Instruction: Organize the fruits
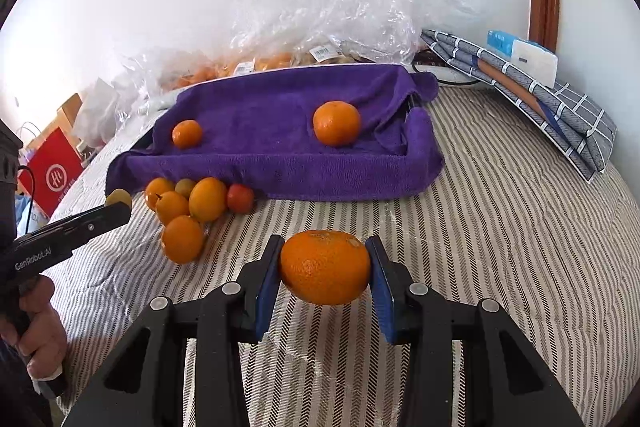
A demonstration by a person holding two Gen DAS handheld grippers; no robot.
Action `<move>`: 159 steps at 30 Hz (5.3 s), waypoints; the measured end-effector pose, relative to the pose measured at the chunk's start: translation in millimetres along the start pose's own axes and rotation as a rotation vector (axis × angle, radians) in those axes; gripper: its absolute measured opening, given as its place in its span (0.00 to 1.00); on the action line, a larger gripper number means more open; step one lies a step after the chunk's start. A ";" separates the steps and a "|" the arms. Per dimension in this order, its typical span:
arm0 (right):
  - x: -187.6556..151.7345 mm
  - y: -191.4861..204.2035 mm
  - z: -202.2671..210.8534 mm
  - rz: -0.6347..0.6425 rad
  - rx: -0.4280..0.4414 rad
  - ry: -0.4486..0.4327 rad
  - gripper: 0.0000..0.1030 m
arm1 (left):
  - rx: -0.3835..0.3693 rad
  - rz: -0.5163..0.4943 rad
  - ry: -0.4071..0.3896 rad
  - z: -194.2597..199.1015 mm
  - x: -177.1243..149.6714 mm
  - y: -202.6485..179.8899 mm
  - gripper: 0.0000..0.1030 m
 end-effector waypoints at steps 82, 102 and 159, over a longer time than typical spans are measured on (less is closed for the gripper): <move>95.5 -41.1 -43.2 -0.048 0.030 -0.147 0.63 | 0.166 -0.011 0.023 -74.4 72.1 16.1 0.38; 56.4 -9.6 -9.3 -0.078 -0.031 -0.024 0.38 | 0.156 0.069 -0.104 -46.1 71.4 29.8 0.48; 18.7 -23.2 -17.9 -0.039 -0.041 0.013 0.23 | 0.054 -0.175 0.119 -33.9 7.6 4.8 0.49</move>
Point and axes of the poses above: each gripper's, at about its wrist camera, not at the fingertips, and z roughly against the way its jaws point, y to its left, x to its top, the point moved 3 cm from there along -z, roughly the way its jaws point, and after that the axes turned 12 degrees about x, right-handed, at the moved point
